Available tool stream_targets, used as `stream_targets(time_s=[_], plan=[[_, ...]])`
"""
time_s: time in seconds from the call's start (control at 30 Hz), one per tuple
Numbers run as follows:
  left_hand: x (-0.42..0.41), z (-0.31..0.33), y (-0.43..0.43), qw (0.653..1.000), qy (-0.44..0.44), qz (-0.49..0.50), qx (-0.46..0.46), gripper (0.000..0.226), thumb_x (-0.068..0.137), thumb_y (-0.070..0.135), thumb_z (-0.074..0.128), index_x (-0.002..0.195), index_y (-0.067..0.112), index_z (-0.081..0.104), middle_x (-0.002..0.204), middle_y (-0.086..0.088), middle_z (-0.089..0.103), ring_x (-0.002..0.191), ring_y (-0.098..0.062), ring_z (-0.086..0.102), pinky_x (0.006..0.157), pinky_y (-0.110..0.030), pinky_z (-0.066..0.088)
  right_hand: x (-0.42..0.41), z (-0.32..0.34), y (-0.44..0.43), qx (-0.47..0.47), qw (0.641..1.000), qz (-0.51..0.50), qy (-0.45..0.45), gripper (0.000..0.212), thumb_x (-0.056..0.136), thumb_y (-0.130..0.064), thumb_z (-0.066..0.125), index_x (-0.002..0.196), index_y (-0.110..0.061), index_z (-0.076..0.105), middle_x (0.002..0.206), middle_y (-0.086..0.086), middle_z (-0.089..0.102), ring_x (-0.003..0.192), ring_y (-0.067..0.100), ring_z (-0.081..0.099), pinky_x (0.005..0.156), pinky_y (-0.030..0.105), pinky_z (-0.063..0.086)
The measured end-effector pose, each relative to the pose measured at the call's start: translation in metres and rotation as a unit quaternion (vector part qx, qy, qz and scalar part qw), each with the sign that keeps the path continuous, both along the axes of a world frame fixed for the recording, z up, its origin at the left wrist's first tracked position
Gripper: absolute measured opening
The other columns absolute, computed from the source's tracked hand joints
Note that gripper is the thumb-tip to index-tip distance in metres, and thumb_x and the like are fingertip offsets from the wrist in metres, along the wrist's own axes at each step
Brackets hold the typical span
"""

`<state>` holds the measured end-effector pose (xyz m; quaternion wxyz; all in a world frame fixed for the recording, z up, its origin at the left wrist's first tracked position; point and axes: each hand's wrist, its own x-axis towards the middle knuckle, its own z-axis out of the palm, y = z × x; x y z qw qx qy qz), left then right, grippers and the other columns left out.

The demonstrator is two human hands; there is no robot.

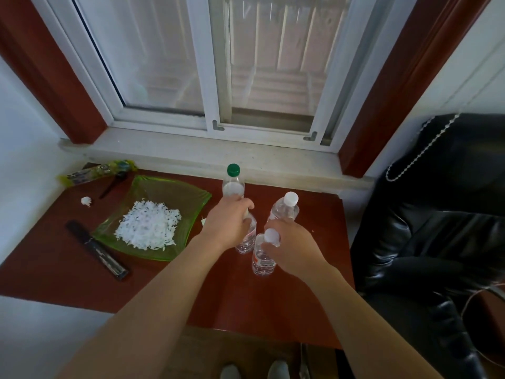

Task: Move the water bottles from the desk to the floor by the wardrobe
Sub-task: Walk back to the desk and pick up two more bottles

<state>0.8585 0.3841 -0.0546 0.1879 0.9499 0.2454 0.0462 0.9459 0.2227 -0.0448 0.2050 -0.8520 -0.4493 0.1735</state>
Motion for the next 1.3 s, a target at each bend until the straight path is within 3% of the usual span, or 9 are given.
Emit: stream_targets(time_s=[0.07, 0.3, 0.43, 0.57, 0.77, 0.97, 1.3], plan=[[0.002, 0.002, 0.001, 1.000, -0.001, 0.006, 0.001, 0.034, 0.085, 0.019, 0.065, 0.120, 0.022, 0.062, 0.119, 0.000, 0.060, 0.105, -0.022, 0.054, 0.083, -0.041, 0.051, 0.000, 0.000, 0.001, -0.001, 1.000, -0.002, 0.001, 0.010, 0.086, -0.032, 0.061, 0.091, -0.024, 0.057, 0.087, -0.008, 0.056, 0.075, 0.016, 0.058, 0.061, 0.031, 0.051], [-0.004, 0.004, 0.001, 1.000, -0.023, 0.013, -0.014, 0.023, 0.085, 0.019, 0.065, 0.108, 0.019, 0.065, 0.110, 0.000, 0.061, 0.099, -0.021, 0.056, 0.080, -0.039, 0.050, -0.002, 0.000, 0.002, 0.016, 1.000, -0.011, 0.022, 0.014, 0.086, -0.025, 0.063, 0.098, -0.019, 0.062, 0.095, -0.005, 0.056, 0.080, 0.016, 0.056, 0.063, 0.025, 0.043], [-0.014, 0.006, -0.003, 0.999, -0.039, 0.019, -0.015, 0.023, 0.086, 0.022, 0.068, 0.108, 0.021, 0.065, 0.111, 0.002, 0.060, 0.101, -0.020, 0.056, 0.081, -0.038, 0.050, -0.006, 0.003, -0.002, 0.035, 0.999, -0.026, 0.026, 0.011, 0.084, -0.024, 0.066, 0.093, -0.018, 0.062, 0.090, -0.005, 0.056, 0.077, 0.015, 0.056, 0.065, 0.028, 0.048], [-0.025, 0.017, -0.006, 0.998, -0.062, 0.022, -0.016, 0.025, 0.085, 0.024, 0.068, 0.109, 0.021, 0.065, 0.111, 0.003, 0.061, 0.101, -0.018, 0.056, 0.082, -0.035, 0.049, -0.011, 0.010, -0.009, 0.064, 0.997, -0.044, 0.018, 0.009, 0.084, -0.024, 0.067, 0.083, -0.024, 0.057, 0.082, -0.012, 0.052, 0.071, 0.008, 0.052, 0.058, 0.020, 0.036], [-0.050, 0.037, -0.016, 0.993, -0.113, 0.008, -0.019, 0.025, 0.081, 0.019, 0.071, 0.106, 0.017, 0.068, 0.102, 0.000, 0.062, 0.095, -0.020, 0.057, 0.081, -0.035, 0.047, -0.025, 0.030, -0.026, 0.092, 0.992, -0.083, -0.007, 0.010, 0.082, -0.024, 0.072, 0.088, -0.025, 0.064, 0.080, -0.014, 0.054, 0.068, 0.002, 0.052, 0.056, 0.013, 0.033], [-0.074, 0.046, -0.034, 0.984, -0.173, -0.014, -0.051, 0.025, 0.075, 0.014, 0.078, 0.098, 0.019, 0.071, 0.095, 0.007, 0.063, 0.087, -0.015, 0.060, 0.074, -0.030, 0.046, -0.046, 0.053, -0.055, 0.106, 0.985, -0.133, -0.019, 0.023, 0.079, -0.025, 0.077, 0.097, -0.028, 0.064, 0.090, -0.013, 0.059, 0.076, 0.002, 0.056, 0.063, 0.016, 0.042], [-0.097, 0.080, -0.111, 0.982, -0.163, -0.066, -0.072, 0.028, 0.075, 0.014, 0.076, 0.103, 0.021, 0.072, 0.098, 0.005, 0.065, 0.090, -0.014, 0.061, 0.080, -0.036, 0.050, -0.083, 0.074, -0.138, 0.123, 0.967, -0.218, -0.044, 0.026, 0.080, -0.025, 0.076, 0.104, -0.024, 0.067, 0.093, -0.012, 0.062, 0.081, 0.003, 0.058, 0.068, 0.009, 0.040]])
